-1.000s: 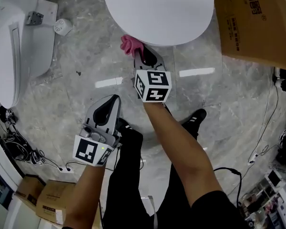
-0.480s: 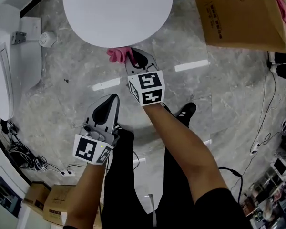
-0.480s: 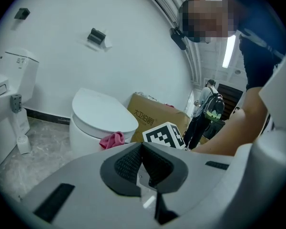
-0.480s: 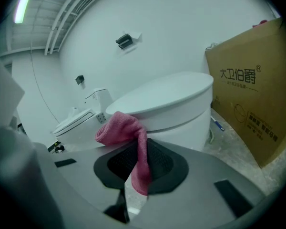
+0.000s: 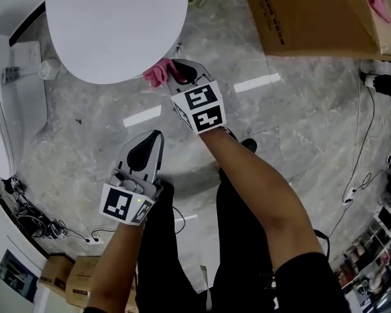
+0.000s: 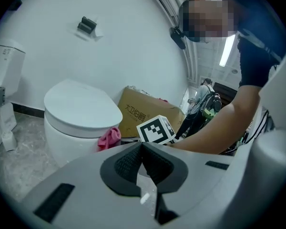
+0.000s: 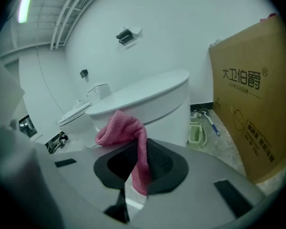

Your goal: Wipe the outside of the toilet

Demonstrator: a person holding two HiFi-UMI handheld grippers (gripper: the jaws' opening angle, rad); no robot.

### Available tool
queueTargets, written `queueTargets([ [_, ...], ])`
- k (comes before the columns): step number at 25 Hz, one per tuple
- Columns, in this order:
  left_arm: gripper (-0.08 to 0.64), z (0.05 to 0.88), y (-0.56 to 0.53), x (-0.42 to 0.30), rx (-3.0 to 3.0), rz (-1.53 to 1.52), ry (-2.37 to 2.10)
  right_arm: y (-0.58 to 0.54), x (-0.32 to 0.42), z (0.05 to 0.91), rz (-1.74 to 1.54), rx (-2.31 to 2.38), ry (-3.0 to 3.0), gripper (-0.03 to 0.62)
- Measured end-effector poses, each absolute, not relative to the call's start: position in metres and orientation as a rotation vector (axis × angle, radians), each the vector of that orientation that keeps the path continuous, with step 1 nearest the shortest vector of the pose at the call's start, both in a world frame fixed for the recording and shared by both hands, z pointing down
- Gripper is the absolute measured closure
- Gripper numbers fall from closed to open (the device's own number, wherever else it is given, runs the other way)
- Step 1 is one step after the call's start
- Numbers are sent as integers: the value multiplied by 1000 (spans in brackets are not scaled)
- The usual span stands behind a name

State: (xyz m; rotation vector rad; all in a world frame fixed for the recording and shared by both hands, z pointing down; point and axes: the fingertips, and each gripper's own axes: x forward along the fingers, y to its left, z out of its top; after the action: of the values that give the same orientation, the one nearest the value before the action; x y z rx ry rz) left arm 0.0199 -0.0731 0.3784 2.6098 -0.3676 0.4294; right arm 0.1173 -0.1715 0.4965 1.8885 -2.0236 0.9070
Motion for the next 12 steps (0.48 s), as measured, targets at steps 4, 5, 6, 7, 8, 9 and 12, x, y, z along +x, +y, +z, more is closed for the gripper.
queueTargets([
  [4,546,380,-81,32,2617,434,-406,-174,136,508,886,1847,-2025,523],
  [5,546,381,-82,34,2619,436,-412,-175,143,511,878,1842,-2015,523],
  [6,546,382,-83,36,2621,439,-417,-176,149,513,870,1835,-2007,523],
  [7,546,383,-82,37,2622,443,-424,-179,154,514,856,1818,-2008,523],
  [8,546,384,-82,38,2620,449,-432,-181,156,515,841,1789,-2017,523],
  [9,546,386,-80,38,2618,457,-440,-183,159,515,829,1764,-2024,523],
  [12,546,389,-77,41,2618,472,-451,-191,188,516,823,1809,-1988,523],
])
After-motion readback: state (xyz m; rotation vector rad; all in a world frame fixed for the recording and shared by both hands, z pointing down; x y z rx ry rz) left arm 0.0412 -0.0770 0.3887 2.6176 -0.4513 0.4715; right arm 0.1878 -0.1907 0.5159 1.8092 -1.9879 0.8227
